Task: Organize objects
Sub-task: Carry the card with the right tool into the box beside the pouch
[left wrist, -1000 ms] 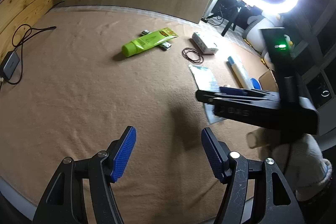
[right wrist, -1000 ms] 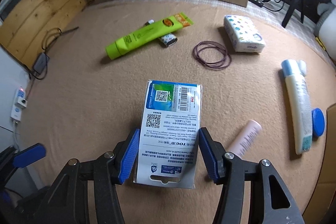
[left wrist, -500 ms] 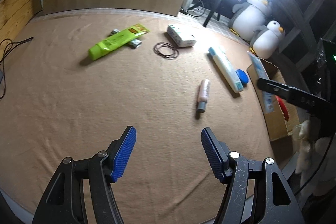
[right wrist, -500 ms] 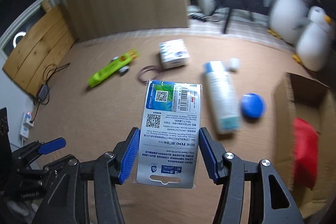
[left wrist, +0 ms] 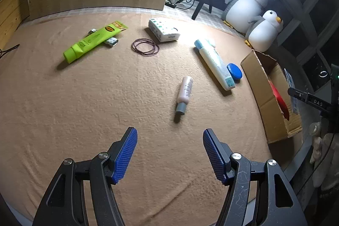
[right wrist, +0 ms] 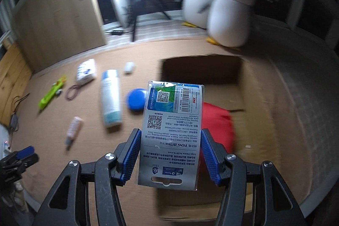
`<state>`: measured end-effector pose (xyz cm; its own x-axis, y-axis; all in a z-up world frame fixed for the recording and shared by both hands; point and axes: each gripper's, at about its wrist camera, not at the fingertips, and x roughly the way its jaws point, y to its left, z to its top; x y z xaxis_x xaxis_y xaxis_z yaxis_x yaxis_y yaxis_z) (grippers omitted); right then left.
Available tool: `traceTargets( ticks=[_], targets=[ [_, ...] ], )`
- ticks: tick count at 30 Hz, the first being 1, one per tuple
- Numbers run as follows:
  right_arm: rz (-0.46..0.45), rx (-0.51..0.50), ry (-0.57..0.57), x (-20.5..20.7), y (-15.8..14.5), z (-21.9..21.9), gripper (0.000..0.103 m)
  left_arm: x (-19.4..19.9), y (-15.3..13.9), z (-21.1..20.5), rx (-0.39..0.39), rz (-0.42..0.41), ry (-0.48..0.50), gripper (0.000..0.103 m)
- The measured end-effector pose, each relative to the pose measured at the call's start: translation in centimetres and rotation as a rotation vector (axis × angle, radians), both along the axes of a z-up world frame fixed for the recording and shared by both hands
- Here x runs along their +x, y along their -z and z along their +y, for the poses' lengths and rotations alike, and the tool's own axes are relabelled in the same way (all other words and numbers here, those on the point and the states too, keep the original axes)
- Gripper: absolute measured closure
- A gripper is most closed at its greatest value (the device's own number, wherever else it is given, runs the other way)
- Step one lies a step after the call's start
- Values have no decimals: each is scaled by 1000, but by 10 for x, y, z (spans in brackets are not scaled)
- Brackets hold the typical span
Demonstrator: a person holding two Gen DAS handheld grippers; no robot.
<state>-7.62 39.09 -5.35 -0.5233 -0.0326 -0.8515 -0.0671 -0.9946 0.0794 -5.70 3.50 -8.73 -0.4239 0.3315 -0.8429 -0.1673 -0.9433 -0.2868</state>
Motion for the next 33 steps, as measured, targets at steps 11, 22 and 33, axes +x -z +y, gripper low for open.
traceTargets(
  ticks=[11,22,33],
  targets=[
    [-60,44,79,-1,27,57,51,-6,3,20,-14,-9,26,35],
    [-78,37,94,0,35,71,50,-12,2,31,-22,-9,47,35],
    [-71,1,116,1,32,77,44,-13,3,34,-22,-9,60,35]
  ],
)
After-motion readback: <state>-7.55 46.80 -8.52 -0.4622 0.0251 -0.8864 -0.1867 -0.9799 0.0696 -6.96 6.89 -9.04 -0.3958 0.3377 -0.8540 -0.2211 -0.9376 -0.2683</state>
